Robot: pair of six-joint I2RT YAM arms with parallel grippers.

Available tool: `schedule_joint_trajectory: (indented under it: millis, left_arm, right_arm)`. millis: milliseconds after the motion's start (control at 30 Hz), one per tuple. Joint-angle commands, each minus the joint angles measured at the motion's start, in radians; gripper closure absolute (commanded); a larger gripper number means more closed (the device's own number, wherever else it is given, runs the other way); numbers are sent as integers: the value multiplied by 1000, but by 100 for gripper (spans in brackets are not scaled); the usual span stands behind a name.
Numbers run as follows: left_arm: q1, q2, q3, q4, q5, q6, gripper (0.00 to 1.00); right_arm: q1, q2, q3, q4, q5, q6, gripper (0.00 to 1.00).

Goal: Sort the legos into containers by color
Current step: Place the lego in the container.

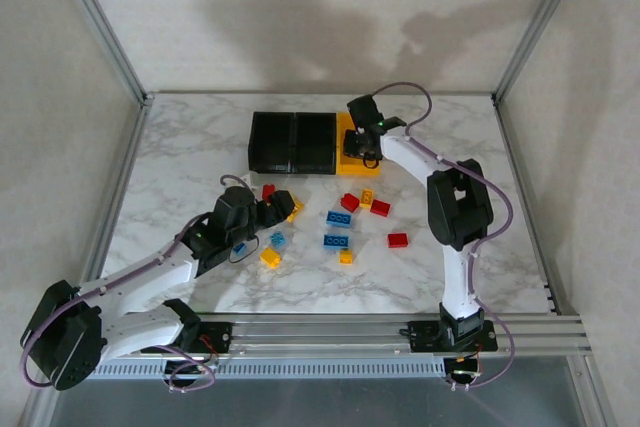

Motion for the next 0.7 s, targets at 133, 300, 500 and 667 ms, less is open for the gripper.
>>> schedule_joint_trajectory:
  millis: [133,300,500,667]
  left_arm:
    - [-9,-2,10,-6,-19,-8,24]
    - [-9,2,15,-16,-21,-9,24]
    - [-9,-11,0,-11,-24,-22,24]
    - [-9,-18,-5,-16,-29,-22,24]
  right_arm:
    - [-17,72,59,-5,-6,14,70]
    - [-18,84,55,7,-5,22,69]
    - [-18,102,68,4,-7,24,66]
    - [-18,97,68,6,-4,29,59]
